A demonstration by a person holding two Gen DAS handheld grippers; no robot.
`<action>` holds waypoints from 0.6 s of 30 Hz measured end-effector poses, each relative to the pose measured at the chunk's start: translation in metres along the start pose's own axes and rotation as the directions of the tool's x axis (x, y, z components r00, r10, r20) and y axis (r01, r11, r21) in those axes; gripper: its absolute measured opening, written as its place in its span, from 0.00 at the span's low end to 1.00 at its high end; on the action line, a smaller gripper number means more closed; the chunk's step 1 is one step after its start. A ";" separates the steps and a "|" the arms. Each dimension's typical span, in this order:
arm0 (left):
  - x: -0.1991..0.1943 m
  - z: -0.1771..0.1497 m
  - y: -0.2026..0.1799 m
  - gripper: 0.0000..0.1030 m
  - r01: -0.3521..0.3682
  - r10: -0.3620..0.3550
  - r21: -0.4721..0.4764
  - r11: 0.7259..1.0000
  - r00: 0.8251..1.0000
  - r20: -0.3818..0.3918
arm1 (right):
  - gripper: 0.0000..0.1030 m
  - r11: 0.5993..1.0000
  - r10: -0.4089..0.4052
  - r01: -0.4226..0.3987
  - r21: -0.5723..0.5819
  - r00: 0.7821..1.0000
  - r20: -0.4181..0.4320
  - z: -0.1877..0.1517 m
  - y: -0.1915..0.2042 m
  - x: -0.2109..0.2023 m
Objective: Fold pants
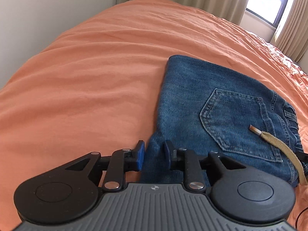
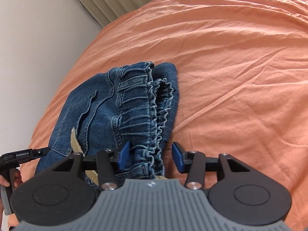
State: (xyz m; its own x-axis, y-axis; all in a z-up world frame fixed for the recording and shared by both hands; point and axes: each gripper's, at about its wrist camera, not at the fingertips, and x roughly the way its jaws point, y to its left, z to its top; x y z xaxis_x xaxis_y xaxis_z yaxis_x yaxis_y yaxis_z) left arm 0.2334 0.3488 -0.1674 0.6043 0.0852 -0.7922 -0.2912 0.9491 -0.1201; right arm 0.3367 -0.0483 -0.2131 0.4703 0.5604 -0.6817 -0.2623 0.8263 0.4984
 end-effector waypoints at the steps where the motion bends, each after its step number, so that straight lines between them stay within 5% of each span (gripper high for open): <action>1: -0.006 -0.004 0.001 0.28 -0.009 0.009 0.002 1.000 1.000 -0.017 | 0.46 1.000 -0.012 0.012 -0.008 1.000 0.001 0.000 0.000 -0.005; 9: -0.053 -0.018 -0.011 0.27 -0.110 0.111 0.065 0.992 0.994 -0.021 | 0.49 0.993 -0.065 0.073 -0.094 0.994 0.092 0.000 0.024 -0.079; 13: -0.107 -0.016 -0.035 0.27 -0.090 0.080 0.073 0.993 0.988 0.128 | 0.56 0.984 -0.026 0.061 -0.168 0.979 0.201 0.000 0.051 -0.132; 18: -0.182 -0.025 -0.091 0.31 -0.097 0.055 0.117 0.988 0.945 0.324 | 0.69 0.959 0.021 0.077 -0.272 0.940 0.342 -0.012 0.089 -0.208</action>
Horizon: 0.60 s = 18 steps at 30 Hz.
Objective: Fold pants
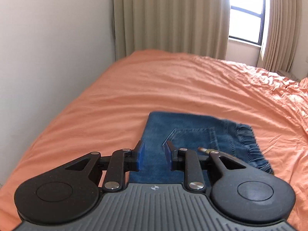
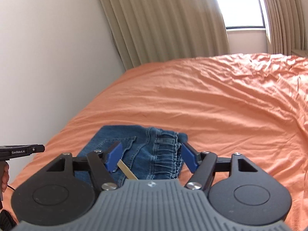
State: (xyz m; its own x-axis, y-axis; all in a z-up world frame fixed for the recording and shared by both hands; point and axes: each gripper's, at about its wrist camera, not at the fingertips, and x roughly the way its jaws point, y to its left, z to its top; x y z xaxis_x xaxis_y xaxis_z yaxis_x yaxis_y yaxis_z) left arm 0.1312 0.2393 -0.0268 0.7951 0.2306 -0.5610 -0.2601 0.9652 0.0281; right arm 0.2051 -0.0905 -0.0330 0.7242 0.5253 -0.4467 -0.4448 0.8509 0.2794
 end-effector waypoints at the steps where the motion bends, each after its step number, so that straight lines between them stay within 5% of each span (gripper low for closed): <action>1: -0.017 0.003 -0.011 0.33 0.004 -0.004 0.002 1.000 0.999 0.044 | 0.71 1.000 -0.010 0.011 -0.026 1.000 0.026 0.002 0.006 -0.013; 6: -0.083 -0.004 -0.053 0.65 0.019 -0.023 0.019 1.000 0.974 0.223 | 0.78 0.991 -0.029 0.049 -0.126 0.988 0.151 -0.005 0.030 -0.081; 9: -0.112 -0.017 -0.073 0.88 0.007 -0.005 -0.008 1.000 0.966 0.257 | 0.78 0.988 -0.037 0.065 -0.137 0.979 0.200 -0.021 0.039 -0.108; 13: -0.133 -0.034 -0.094 0.94 -0.022 0.027 -0.020 1.000 0.955 0.294 | 0.79 0.985 -0.079 0.110 -0.135 0.973 0.216 -0.047 0.050 -0.127; 18: -0.126 -0.060 -0.110 0.99 -0.043 0.045 -0.015 0.999 0.967 0.249 | 0.79 0.986 -0.097 0.121 -0.112 0.974 0.203 -0.079 0.057 -0.125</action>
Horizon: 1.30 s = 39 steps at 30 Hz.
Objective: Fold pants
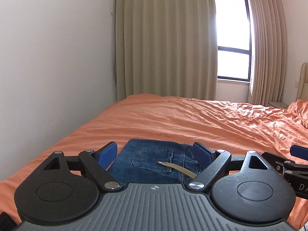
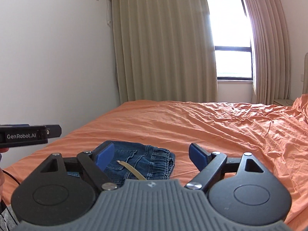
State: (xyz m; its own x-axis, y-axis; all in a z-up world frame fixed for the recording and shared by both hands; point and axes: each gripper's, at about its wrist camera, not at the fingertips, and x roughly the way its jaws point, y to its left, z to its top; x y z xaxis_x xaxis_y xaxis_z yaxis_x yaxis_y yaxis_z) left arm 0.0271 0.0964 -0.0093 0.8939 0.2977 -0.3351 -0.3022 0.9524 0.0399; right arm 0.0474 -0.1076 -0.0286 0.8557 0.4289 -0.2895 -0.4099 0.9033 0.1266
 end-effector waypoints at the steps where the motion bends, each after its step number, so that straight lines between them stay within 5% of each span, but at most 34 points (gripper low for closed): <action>1: 0.003 -0.007 -0.004 0.99 -0.011 0.011 0.015 1.000 1.000 -0.010 | 0.79 1.000 -0.004 0.004 -0.004 1.000 -0.010 -0.006 0.002 0.002; 13: 0.025 -0.064 -0.007 0.99 -0.016 0.025 0.043 0.999 0.975 -0.219 | 0.79 0.999 -0.013 0.008 -0.034 0.987 -0.160 -0.056 0.017 0.036; 39: 0.025 -0.064 -0.012 0.99 -0.023 0.036 0.053 0.998 0.970 -0.240 | 0.79 0.999 -0.018 0.013 -0.031 0.987 -0.162 -0.058 0.014 0.033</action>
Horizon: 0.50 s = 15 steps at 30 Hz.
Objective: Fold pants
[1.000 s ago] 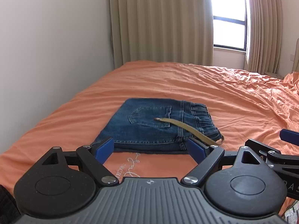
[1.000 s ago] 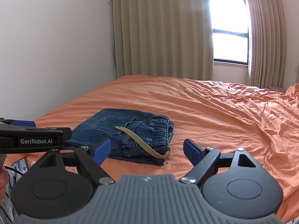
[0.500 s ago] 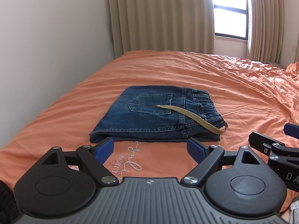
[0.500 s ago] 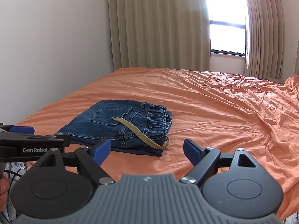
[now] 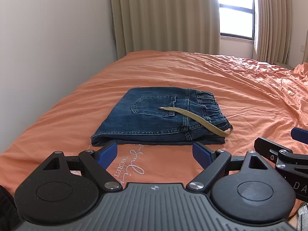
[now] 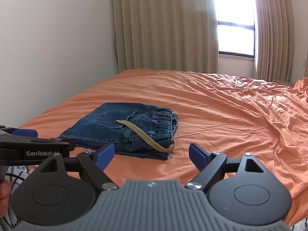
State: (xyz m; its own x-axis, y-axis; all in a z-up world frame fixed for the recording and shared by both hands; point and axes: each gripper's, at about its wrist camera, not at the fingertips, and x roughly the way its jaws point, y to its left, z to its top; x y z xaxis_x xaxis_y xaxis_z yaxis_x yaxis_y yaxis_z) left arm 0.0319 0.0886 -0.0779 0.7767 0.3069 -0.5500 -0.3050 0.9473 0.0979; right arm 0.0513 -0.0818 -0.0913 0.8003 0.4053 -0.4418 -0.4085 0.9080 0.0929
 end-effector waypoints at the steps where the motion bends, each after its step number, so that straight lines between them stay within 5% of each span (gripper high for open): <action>1: 0.000 0.000 0.000 0.99 0.001 -0.001 0.001 1.000 1.000 -0.001 | 0.79 1.000 0.000 0.000 -0.001 1.000 -0.001 0.000 0.000 0.000; 15: -0.005 -0.001 -0.003 0.99 0.014 -0.014 0.003 1.000 1.000 0.009 | 0.79 1.000 -0.015 0.015 0.000 1.000 0.005 0.001 0.001 -0.002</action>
State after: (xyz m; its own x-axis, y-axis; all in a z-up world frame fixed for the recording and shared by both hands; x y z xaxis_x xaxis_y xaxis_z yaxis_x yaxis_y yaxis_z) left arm 0.0282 0.0837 -0.0763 0.7857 0.2943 -0.5441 -0.2922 0.9518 0.0929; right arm 0.0494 -0.0812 -0.0896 0.8083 0.3926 -0.4388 -0.3967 0.9138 0.0869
